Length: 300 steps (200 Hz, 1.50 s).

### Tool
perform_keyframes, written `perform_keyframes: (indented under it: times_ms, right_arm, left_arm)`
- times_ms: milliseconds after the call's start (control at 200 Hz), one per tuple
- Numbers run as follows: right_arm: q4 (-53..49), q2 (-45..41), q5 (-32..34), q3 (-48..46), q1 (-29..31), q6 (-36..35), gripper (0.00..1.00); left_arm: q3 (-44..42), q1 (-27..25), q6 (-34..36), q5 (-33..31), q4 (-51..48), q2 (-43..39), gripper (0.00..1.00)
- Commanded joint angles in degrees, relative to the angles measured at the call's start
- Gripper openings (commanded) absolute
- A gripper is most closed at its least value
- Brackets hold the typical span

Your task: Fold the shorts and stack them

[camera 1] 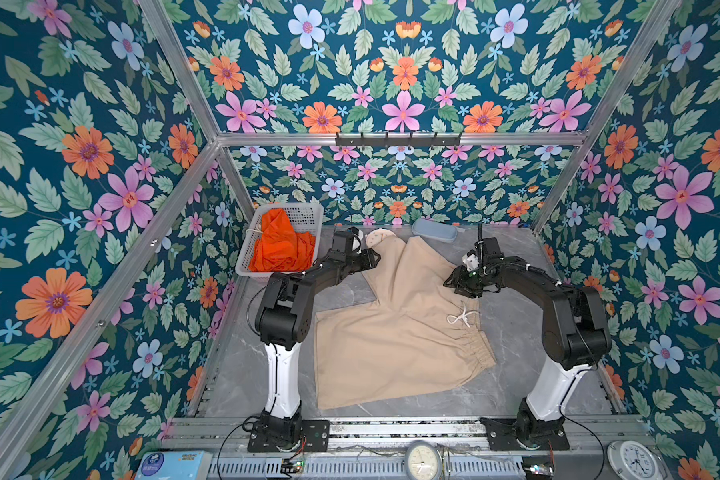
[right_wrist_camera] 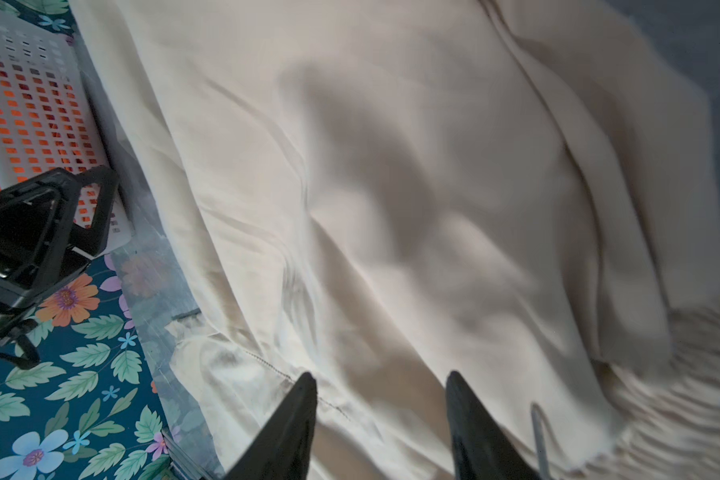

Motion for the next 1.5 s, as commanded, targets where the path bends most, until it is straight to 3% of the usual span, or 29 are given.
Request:
perform_keyframes:
  times_ms: [0,215,660,975,1115,1265,1495]
  right_arm:
    - [1.98,2.73,-1.0,0.99,-0.69,0.46,0.5]
    - [2.81,4.8,0.95,-3.14,-3.65,1.23,0.5]
    - [3.49,1.13,3.69,-11.02,-5.84,1.18,0.5]
    - [2.55,-2.66,5.62,-13.97,-5.9,1.82,0.51]
    - [2.71,-3.48,3.32,-14.12,-5.47,1.57,0.51]
    - [0.31,-5.47,3.34,-11.02,-4.1,0.41,0.51]
    - [-2.22,-6.08,3.34,-3.28,-3.15,-0.53,0.51]
  left_arm:
    - [3.15,-0.1,-0.86,-0.07,-0.06,3.89,0.54]
    - [-2.55,0.16,-0.75,-4.45,-0.47,3.63,0.54]
    - [-26.17,4.49,0.8,-12.14,2.31,-9.78,0.55]
    - [-34.07,5.68,-1.41,-8.57,4.09,-15.7,0.55]
    - [-38.77,4.18,-2.96,-6.91,5.9,-18.49,0.55]
    - [-38.98,3.81,-2.31,-6.86,5.28,-22.53,0.57]
    - [-25.4,3.44,1.34,-5.37,0.87,-21.53,0.58]
